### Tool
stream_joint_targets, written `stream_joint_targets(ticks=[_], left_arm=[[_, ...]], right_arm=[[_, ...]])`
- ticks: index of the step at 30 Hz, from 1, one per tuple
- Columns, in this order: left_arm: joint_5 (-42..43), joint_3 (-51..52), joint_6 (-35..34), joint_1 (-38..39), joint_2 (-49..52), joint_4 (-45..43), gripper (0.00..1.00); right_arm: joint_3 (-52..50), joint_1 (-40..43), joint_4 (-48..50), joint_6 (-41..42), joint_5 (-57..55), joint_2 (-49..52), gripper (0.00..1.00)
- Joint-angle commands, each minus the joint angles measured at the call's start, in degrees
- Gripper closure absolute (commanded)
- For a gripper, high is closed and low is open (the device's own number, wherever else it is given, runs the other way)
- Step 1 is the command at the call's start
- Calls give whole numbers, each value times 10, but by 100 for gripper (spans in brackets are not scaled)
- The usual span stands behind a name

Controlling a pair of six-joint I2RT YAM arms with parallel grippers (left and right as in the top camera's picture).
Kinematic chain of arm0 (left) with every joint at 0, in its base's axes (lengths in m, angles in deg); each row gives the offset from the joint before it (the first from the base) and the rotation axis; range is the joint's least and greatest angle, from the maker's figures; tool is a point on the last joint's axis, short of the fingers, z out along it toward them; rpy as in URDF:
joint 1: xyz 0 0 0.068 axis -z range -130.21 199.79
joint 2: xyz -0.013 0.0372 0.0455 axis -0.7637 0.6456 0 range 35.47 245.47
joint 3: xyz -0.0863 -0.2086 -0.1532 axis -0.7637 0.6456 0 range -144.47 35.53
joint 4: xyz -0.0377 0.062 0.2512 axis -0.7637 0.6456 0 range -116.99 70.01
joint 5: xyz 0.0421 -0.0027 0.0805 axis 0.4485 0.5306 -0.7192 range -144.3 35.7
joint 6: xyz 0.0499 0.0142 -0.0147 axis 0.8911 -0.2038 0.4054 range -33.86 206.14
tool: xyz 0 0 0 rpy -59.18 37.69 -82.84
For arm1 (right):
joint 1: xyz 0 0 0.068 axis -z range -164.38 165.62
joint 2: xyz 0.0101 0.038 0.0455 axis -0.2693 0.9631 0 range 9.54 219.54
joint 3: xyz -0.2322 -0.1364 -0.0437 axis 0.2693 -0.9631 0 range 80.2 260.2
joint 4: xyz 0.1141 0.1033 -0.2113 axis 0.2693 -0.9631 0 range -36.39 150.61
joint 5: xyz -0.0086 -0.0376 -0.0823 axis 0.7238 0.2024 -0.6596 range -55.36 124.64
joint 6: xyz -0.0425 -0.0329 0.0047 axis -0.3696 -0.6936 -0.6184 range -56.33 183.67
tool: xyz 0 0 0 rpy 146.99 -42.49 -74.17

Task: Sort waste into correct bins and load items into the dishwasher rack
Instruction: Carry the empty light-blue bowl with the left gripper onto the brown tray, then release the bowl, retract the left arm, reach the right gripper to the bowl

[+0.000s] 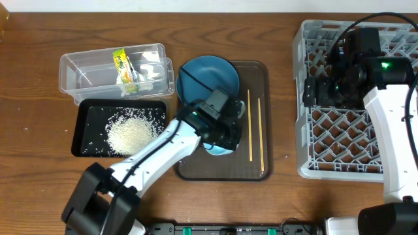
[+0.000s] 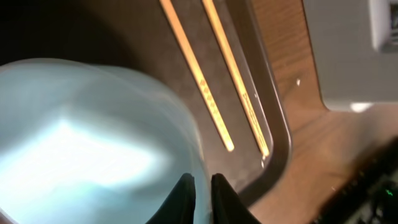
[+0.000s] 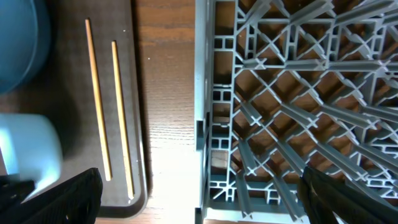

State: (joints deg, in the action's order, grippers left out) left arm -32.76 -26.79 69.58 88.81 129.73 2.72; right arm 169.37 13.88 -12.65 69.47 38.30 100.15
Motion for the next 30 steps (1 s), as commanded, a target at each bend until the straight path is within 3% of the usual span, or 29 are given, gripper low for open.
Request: stream_joint_targets(ticks=[1, 3, 7, 18, 19, 24, 30], left_arm=[[-49, -3, -18, 2, 3, -8, 85], [-49, -3, -17, -1, 1, -7, 72], [-49, -3, -17, -18, -21, 7, 61], [-50, -3, -17, -182, -185, 150, 59], [-50, -3, -17, -200, -199, 161, 54], [-50, -3, -17, -304, -263, 212, 46], [-49, -2, -17, -367, -281, 240, 44]], right_arm=[[-2, -2, 0, -7, 25, 5, 1], [-2, -2, 0, -8, 37, 5, 1], [-2, -3, 4, -8, 70, 5, 1], [-19, -72, 24, -7, 88, 5, 1], [-27, -83, 32, -7, 88, 5, 2], [-93, -141, 97, 31, 88, 5, 7], [-195, -203, 197, 73, 88, 5, 14]])
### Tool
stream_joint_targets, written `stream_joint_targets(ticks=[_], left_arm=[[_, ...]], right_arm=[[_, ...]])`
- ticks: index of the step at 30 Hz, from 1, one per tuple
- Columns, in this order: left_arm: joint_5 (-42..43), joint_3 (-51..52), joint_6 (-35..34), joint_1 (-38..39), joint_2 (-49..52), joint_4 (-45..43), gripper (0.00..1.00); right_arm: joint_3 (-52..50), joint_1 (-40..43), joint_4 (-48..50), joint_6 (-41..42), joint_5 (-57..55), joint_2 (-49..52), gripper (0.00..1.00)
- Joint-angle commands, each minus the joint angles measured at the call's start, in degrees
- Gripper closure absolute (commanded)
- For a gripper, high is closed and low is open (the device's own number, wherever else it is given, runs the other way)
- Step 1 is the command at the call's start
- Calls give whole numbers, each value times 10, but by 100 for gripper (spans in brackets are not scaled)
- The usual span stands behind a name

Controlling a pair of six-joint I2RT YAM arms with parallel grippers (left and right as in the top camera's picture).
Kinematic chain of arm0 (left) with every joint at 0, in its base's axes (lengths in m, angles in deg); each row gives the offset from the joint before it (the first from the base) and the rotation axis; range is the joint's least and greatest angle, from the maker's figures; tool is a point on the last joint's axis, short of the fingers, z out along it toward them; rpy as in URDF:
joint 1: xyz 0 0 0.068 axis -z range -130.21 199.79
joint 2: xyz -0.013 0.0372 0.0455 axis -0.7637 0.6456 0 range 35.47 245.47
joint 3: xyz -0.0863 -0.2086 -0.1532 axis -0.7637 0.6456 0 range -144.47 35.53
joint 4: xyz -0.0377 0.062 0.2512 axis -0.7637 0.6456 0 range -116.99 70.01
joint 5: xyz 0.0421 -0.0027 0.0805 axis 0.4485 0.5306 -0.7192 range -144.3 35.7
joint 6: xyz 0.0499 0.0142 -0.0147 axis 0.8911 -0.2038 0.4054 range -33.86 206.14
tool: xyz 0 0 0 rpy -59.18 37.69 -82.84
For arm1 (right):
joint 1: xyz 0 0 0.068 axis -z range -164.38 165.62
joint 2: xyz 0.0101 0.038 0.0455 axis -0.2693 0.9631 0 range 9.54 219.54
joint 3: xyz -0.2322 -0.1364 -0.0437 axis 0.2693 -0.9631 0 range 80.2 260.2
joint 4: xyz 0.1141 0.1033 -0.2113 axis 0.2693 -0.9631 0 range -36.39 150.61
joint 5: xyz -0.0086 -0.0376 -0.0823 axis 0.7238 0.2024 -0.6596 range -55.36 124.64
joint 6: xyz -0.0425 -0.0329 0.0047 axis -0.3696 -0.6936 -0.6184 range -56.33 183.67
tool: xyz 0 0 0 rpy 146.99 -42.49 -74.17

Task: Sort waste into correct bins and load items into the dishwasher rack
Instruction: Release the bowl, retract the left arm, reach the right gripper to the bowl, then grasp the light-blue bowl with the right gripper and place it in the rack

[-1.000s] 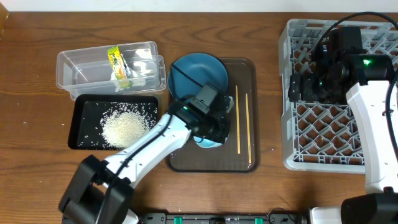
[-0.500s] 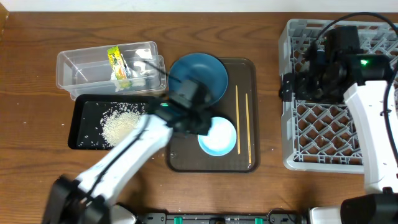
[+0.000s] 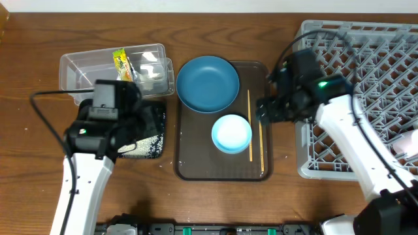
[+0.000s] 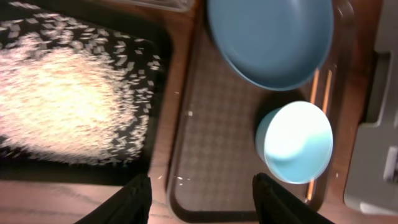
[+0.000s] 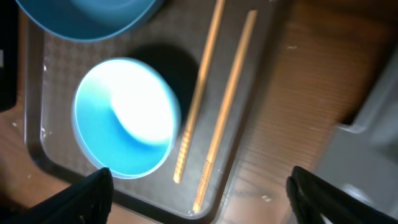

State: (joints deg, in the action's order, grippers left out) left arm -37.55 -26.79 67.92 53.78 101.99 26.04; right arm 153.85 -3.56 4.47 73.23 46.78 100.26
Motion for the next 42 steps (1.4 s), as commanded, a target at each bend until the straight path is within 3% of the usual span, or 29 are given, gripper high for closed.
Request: stream_joint_targets(ticks=[1, 9, 12, 18, 25, 30, 38, 42], left_arm=[[-2, -2, -1, -19, -3, 9, 44], [-1, -2, -1, -20, 2, 9, 44], [-1, -2, -1, -20, 2, 9, 44], [-1, -2, -1, -20, 2, 9, 44], [-1, -2, -1, -20, 2, 9, 44], [-1, -2, -1, -20, 2, 10, 44], [-1, -2, -1, -20, 2, 10, 44], [-1, -2, -1, -20, 2, 12, 44]], right_arm=[[-53, -36, 43, 42, 3, 4, 16], [-169, -100, 207, 104, 0, 4, 36], [-200, -114, 252, 131, -11, 4, 48], [-238, -119, 281, 188, -52, 4, 57], [-243, -119, 285, 188, -51, 4, 81], [-243, -119, 285, 188, -51, 4, 85], [-247, -119, 283, 204, -58, 4, 99], [-247, -119, 283, 207, -59, 4, 99]])
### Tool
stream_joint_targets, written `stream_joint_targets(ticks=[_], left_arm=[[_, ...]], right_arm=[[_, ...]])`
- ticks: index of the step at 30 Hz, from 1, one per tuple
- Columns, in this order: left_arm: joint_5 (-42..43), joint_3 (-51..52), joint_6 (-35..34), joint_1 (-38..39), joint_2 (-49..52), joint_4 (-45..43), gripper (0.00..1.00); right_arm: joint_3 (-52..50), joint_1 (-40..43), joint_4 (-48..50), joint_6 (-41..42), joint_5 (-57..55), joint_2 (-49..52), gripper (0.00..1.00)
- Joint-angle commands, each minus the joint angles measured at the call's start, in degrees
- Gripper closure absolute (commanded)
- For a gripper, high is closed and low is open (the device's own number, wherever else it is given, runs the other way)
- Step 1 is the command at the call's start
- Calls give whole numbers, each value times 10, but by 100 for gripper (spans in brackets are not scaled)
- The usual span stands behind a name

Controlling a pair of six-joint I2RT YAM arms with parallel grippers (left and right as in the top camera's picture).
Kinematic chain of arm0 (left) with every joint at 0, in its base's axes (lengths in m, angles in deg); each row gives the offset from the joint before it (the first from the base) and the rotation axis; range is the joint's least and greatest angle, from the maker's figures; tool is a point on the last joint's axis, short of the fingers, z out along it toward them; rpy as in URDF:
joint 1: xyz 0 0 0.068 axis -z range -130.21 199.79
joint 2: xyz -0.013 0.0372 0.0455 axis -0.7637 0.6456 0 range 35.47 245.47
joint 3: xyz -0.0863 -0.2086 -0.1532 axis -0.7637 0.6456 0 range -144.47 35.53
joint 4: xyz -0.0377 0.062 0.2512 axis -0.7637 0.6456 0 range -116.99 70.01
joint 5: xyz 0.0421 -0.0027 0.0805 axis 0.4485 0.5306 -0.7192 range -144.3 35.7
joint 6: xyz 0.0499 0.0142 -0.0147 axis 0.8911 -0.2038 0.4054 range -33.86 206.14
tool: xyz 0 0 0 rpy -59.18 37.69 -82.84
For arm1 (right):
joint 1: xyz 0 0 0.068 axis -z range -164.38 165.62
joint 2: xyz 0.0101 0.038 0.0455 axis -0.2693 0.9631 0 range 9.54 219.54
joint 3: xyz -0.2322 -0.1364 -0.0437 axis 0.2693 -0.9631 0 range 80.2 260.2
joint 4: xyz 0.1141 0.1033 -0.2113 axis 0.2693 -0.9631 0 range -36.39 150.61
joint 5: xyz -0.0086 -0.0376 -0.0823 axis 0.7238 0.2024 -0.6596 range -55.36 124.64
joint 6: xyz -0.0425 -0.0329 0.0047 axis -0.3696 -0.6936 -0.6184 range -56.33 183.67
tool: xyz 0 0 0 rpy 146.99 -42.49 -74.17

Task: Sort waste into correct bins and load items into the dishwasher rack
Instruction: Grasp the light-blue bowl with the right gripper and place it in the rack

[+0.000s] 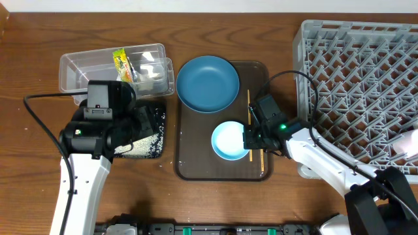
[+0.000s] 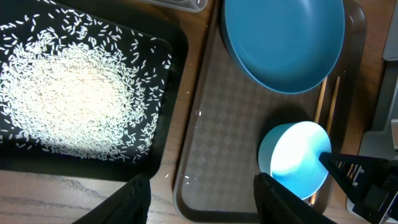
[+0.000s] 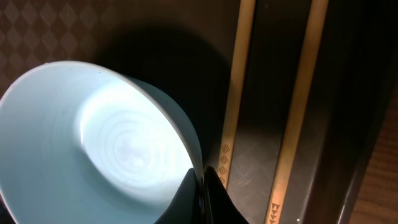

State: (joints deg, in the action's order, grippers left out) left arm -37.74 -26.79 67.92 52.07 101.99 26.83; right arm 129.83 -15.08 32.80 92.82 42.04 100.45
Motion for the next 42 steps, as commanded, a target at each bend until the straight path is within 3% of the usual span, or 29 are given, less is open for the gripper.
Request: stream_joint_targets(ticks=[1, 10, 20, 29, 42], left_arm=[[1, -2, -1, -3, 2, 4, 44], [1, -2, -1, -3, 2, 4, 44], [1, -2, -1, -3, 2, 3, 44], [0, -2, -1, -3, 2, 3, 44], [1, -2, -1, -3, 2, 3, 43]], right_arm=[[-7, -4, 0, 11, -12, 2, 99], [51, 30, -29, -36, -34, -54, 99], [140, 143, -41, -198, -305, -189, 99], [141, 323, 164, -417, -480, -180, 99], [141, 518, 466, -737, -527, 0, 99]])
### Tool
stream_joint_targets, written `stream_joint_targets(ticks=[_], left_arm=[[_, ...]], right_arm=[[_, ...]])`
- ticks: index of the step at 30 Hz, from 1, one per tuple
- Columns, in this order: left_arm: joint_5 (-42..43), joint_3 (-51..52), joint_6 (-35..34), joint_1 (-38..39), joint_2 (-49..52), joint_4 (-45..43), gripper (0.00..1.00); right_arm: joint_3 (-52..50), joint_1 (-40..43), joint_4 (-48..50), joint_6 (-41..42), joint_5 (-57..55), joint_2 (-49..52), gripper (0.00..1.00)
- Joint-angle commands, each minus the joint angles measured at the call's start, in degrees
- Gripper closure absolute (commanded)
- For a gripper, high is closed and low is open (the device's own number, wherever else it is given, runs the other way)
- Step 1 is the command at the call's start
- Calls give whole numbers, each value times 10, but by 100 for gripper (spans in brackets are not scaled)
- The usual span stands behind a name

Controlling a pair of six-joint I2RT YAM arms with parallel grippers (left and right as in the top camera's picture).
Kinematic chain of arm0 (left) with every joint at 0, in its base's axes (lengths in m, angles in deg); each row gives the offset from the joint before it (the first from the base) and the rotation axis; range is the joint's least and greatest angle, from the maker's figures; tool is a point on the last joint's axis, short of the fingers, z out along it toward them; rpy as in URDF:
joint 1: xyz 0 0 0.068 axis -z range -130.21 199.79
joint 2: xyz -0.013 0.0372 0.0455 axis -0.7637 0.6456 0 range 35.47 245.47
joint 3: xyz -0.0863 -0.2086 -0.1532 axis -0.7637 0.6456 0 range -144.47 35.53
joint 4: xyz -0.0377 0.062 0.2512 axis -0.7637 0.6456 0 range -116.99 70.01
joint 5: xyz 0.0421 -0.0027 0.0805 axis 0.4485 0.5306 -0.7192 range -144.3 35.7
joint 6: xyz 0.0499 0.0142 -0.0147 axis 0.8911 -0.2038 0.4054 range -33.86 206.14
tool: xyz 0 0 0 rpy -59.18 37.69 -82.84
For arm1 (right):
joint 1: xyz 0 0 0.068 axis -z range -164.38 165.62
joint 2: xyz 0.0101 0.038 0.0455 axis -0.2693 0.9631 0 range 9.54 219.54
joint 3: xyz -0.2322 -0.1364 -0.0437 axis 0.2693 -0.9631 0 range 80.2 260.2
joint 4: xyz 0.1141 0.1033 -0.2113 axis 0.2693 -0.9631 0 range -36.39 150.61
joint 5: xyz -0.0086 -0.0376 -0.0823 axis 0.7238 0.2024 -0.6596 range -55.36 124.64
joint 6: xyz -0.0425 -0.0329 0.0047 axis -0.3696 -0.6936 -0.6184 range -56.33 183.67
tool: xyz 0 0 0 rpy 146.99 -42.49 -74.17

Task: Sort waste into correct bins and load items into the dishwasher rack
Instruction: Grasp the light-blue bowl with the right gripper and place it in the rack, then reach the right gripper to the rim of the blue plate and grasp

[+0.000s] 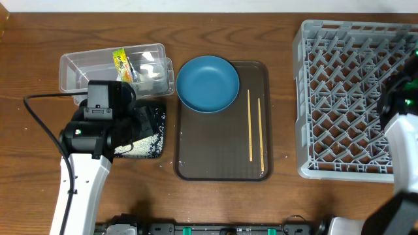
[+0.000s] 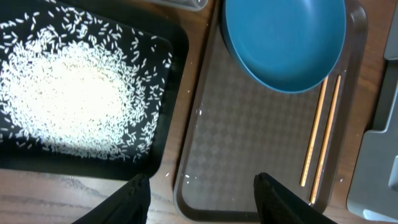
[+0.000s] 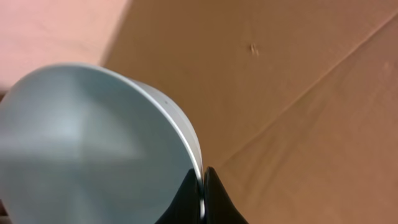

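Observation:
My right gripper (image 3: pixel 202 177) is shut on the rim of the light blue bowl (image 3: pixel 93 143), held before a plain tan surface. The overhead view shows only the right arm (image 1: pixel 398 124) at the right edge of the grey dishwasher rack (image 1: pixel 339 98), and the bowl is hidden there. The blue plate (image 1: pixel 208 83) and two wooden chopsticks (image 1: pixel 255 127) lie on the brown tray (image 1: pixel 215 163). My left gripper (image 2: pixel 208 199) is open and empty above the tray's front left corner (image 2: pixel 186 205), next to the black tray of rice (image 2: pixel 68 99).
A clear plastic container (image 1: pixel 85 68) holding a yellow-green wrapper (image 1: pixel 123 65) stands behind the black rice tray (image 1: pixel 88 147). The left arm (image 1: pixel 85 176) reaches in from the front left. Bare wooden table (image 1: pixel 284 98) separates the brown tray from the rack.
The right gripper, then shut on the bowl's rim on the brown tray, now holds the bowl off the tray, at the far right by the rack. The left arm has not moved.
First my left gripper was shut on the light blue bowl on the brown tray, the right one over the rack. Then the left stood open by the rice tray, the right near the chopsticks. The right then gripped the bowl's rim and now holds it away from the tray.

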State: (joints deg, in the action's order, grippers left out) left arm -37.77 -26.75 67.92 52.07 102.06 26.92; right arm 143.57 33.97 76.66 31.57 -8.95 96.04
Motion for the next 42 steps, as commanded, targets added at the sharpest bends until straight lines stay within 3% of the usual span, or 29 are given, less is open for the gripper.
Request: stream_joint_targets(ticks=[1, 14, 28, 36, 42], left_arm=[[1, -3, -1, -3, 1, 3, 44], [1, -3, -1, -3, 1, 3, 43], [1, -3, -1, -3, 7, 3, 44], [1, -3, -1, -3, 7, 3, 44], [1, -3, -1, -3, 7, 3, 44]], right_arm=[[3, 35, 43, -139, -17, 60, 99], [3, 64, 95, -169, -23, 193, 99], [3, 78, 154, -226, -31, 204, 99], [3, 72, 39, -106, -19, 207, 99], [3, 43, 10, -41, -25, 207, 98]])
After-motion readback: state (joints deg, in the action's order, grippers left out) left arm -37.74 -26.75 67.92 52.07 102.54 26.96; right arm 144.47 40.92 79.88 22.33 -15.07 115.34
